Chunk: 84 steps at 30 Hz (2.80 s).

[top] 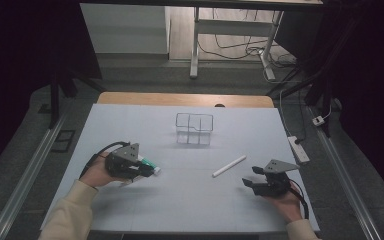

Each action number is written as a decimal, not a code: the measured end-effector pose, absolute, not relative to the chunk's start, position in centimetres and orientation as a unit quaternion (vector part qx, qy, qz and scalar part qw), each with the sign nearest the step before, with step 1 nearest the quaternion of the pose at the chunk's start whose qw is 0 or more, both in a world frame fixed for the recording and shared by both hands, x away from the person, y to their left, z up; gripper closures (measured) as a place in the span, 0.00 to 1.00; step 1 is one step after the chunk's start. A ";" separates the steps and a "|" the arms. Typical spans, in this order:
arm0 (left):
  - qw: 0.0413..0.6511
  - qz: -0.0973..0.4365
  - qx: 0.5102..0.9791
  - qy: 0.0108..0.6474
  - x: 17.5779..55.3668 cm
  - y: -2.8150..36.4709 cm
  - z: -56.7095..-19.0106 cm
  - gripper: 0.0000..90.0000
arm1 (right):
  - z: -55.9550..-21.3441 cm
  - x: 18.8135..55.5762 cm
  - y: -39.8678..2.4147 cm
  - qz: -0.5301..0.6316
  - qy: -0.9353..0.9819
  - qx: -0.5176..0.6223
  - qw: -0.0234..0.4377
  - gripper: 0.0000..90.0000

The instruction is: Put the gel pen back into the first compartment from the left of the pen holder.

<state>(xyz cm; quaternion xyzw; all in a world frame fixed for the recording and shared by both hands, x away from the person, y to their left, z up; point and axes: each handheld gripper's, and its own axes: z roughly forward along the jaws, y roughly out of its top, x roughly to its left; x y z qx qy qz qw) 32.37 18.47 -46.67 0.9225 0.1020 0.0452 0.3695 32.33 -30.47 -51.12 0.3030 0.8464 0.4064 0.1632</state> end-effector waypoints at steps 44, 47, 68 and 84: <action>0.486 0.141 0.824 0.254 32.0 20.0 -43.6 0.90 | -51.0 32.3 -30.6 0.406 0.844 0.306 0.170 0.39; 0.496 0.145 0.817 0.257 31.8 19.8 -43.1 0.90 | -50.8 32.2 -30.7 0.410 0.840 0.310 0.172 0.39; 0.548 0.147 0.778 0.272 33.1 17.9 -40.3 0.90 | -50.7 32.2 -30.9 0.415 0.838 0.310 0.173 0.39; 0.559 0.152 0.768 0.274 34.6 16.8 -39.3 0.90 | -50.7 32.3 -30.8 0.415 0.838 0.310 0.171 0.39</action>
